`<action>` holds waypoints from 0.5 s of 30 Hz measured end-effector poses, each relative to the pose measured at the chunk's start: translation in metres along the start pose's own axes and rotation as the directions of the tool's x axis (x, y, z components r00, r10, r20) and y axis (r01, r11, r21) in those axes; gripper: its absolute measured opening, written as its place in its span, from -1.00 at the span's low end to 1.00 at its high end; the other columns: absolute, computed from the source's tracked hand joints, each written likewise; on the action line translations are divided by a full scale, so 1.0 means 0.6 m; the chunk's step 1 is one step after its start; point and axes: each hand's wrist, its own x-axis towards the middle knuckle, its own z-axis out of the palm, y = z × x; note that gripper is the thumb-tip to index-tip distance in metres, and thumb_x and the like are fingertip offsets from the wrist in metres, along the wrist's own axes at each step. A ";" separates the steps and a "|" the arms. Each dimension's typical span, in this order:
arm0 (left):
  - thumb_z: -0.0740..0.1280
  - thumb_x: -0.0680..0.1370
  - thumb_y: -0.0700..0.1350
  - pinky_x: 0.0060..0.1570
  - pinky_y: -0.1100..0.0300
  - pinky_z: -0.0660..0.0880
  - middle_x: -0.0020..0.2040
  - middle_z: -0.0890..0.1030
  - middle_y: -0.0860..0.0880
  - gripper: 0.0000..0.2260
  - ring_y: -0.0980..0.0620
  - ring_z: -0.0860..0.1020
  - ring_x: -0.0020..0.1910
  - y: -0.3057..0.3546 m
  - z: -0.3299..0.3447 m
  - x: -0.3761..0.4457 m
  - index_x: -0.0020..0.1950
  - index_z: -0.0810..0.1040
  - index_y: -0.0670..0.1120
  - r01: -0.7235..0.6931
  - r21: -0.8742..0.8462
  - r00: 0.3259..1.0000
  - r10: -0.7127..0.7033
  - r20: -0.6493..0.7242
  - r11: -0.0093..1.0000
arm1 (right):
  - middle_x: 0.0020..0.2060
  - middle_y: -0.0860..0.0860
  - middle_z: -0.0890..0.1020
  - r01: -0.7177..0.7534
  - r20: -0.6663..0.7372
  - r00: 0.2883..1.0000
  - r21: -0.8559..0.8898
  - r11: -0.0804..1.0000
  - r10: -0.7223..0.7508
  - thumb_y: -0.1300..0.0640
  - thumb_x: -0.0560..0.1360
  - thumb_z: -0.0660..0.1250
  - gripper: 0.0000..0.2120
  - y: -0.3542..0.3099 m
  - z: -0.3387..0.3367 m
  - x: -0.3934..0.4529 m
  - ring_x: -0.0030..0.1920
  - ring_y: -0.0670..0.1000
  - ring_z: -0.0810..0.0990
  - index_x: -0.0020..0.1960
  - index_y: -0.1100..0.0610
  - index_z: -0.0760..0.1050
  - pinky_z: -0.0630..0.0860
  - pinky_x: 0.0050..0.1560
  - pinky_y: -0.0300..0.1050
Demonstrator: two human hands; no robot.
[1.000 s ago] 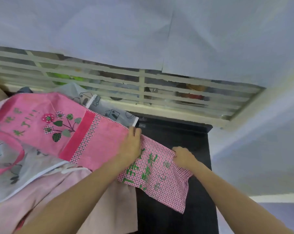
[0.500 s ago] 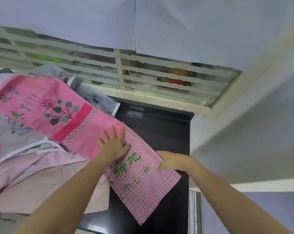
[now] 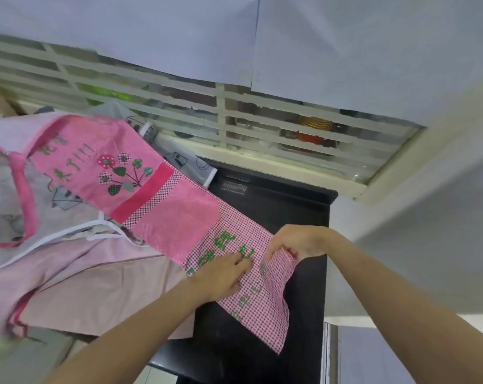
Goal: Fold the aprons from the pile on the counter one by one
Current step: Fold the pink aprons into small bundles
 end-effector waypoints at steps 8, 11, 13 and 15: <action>0.10 0.61 0.10 0.36 0.00 0.28 0.31 0.46 -0.07 -0.61 -0.10 0.40 0.33 -0.005 -0.073 -0.018 0.32 0.38 -0.12 0.363 -0.899 0.799 -0.415 0.435 -0.244 | 0.06 0.20 0.64 0.112 -0.212 0.975 0.211 0.971 -0.067 0.27 0.58 0.23 -0.73 -0.025 0.033 0.026 -0.03 0.04 0.65 0.21 0.40 0.48 0.59 -0.08 -0.23; 0.00 0.56 0.29 0.23 -0.08 0.37 0.23 0.53 -0.11 -0.47 -0.17 0.45 0.28 -0.025 -0.082 -0.037 0.22 0.46 -0.08 0.309 -0.867 0.820 -0.353 0.451 -0.391 | -0.18 0.13 0.65 -0.006 -0.410 0.911 -0.107 0.994 -0.038 0.20 0.56 0.24 -0.83 -0.025 0.033 0.040 -0.33 -0.05 0.52 -0.04 0.28 0.56 0.49 -0.28 -0.26; 0.12 0.52 0.28 0.22 -0.07 0.44 0.19 0.57 -0.07 -0.52 -0.12 0.51 0.22 -0.030 -0.086 -0.046 0.23 0.46 -0.04 0.416 -0.877 0.826 -0.304 0.475 -0.241 | -0.35 0.05 0.48 -0.077 -0.480 0.875 -0.271 0.960 -0.066 0.16 0.54 0.25 -0.73 -0.027 0.033 0.045 -0.35 -0.03 0.42 -0.33 0.17 0.42 0.43 -0.30 -0.20; 0.31 0.50 0.07 0.26 -0.03 0.44 0.20 0.56 -0.04 -0.58 -0.05 0.53 0.19 -0.026 -0.080 -0.052 0.30 0.41 -0.05 0.510 -0.857 0.807 -0.302 0.507 -0.074 | -0.27 0.02 0.39 -0.107 -0.531 0.837 -0.398 0.911 -0.133 0.09 0.53 0.25 -0.62 -0.026 0.038 0.056 -0.13 0.07 0.41 -0.43 0.11 0.30 0.47 0.01 -0.05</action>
